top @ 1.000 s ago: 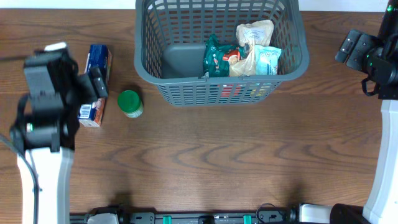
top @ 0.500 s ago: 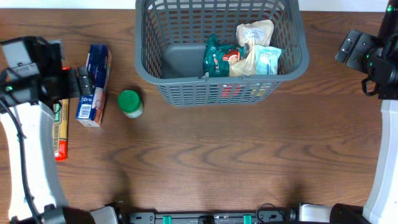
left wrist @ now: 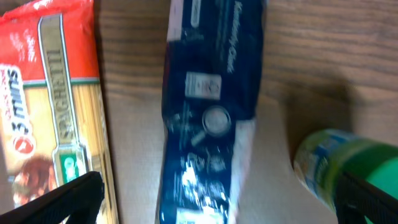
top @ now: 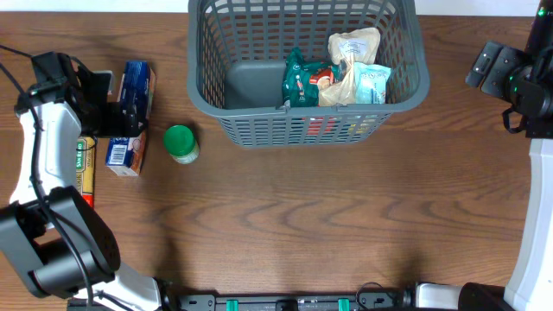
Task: Pack container
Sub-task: 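Move the left gripper to the blue box and grasp it, then lift the blue box and drop it into the grey basket, then move the left gripper to the red spaghetti pack and grasp it, then lift the spaghetti pack and lay it into the grey basket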
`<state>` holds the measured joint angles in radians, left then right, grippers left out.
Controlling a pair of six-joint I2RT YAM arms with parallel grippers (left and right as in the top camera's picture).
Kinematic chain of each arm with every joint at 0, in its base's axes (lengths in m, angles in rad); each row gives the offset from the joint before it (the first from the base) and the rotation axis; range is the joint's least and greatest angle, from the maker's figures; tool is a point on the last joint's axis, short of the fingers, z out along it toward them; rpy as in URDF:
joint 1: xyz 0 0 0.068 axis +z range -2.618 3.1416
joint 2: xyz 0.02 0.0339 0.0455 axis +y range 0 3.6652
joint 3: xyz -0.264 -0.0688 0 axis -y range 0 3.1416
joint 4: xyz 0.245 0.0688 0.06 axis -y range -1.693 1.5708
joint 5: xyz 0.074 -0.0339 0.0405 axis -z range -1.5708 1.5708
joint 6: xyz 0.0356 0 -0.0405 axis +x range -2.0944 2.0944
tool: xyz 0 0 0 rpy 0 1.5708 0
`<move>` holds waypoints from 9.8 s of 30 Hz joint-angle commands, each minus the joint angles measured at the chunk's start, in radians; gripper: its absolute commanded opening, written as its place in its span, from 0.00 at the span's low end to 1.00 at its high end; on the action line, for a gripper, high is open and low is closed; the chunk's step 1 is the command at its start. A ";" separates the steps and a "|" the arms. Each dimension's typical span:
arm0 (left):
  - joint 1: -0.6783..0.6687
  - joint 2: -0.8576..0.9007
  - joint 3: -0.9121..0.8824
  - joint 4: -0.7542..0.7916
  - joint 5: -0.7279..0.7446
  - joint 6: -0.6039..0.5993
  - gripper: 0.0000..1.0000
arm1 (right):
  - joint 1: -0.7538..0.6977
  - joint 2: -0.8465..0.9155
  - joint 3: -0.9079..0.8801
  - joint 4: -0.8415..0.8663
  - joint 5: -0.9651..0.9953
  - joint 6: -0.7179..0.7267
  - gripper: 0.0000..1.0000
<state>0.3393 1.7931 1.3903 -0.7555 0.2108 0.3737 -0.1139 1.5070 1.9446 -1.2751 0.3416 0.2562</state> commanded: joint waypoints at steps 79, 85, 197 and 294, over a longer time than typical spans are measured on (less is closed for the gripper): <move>-0.757 0.029 0.496 -0.263 0.149 0.438 0.06 | -0.004 0.000 0.005 -0.002 0.017 0.013 0.99; -0.779 0.029 0.496 -0.296 0.148 0.439 0.06 | -0.004 0.000 0.005 -0.002 0.017 0.013 0.99; 0.266 0.328 -0.054 0.115 -0.149 0.033 0.73 | -0.004 0.000 0.005 -0.002 0.017 0.013 0.99; -0.785 -0.047 0.654 -0.182 -0.291 -0.198 0.98 | -0.004 0.000 0.005 -0.002 0.017 0.013 0.99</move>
<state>-0.4992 1.7844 1.9732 -0.8982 0.0006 0.3336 -0.1139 1.5078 1.9446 -1.2751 0.3416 0.2562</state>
